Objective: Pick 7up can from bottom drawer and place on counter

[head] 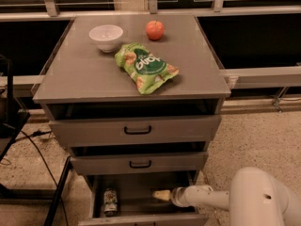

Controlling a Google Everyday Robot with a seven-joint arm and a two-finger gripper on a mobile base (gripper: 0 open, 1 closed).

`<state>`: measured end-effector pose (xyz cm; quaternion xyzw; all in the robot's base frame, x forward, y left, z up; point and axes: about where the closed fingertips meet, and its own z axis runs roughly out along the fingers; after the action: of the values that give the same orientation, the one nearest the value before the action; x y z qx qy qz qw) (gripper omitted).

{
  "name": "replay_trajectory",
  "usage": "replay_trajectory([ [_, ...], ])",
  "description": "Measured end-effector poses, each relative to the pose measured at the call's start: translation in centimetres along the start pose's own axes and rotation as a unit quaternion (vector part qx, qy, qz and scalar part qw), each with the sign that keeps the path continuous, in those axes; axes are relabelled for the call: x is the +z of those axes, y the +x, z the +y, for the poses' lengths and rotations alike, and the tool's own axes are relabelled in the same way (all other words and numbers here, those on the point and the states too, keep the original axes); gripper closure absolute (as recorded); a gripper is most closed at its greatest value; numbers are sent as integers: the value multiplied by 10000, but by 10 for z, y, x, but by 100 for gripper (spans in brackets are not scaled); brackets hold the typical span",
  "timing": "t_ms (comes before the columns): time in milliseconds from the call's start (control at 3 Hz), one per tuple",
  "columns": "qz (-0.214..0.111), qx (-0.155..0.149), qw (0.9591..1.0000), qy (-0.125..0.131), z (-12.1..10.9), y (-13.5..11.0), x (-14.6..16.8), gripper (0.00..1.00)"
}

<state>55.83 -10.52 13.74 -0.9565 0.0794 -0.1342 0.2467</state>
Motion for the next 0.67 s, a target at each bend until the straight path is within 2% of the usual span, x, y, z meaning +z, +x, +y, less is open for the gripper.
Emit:
replay_trajectory([
  [333, -145, 98, 9998, 9, 1, -9, -1, 0],
  [667, -302, 308, 9990, 122, 0, -16, -10, 0],
])
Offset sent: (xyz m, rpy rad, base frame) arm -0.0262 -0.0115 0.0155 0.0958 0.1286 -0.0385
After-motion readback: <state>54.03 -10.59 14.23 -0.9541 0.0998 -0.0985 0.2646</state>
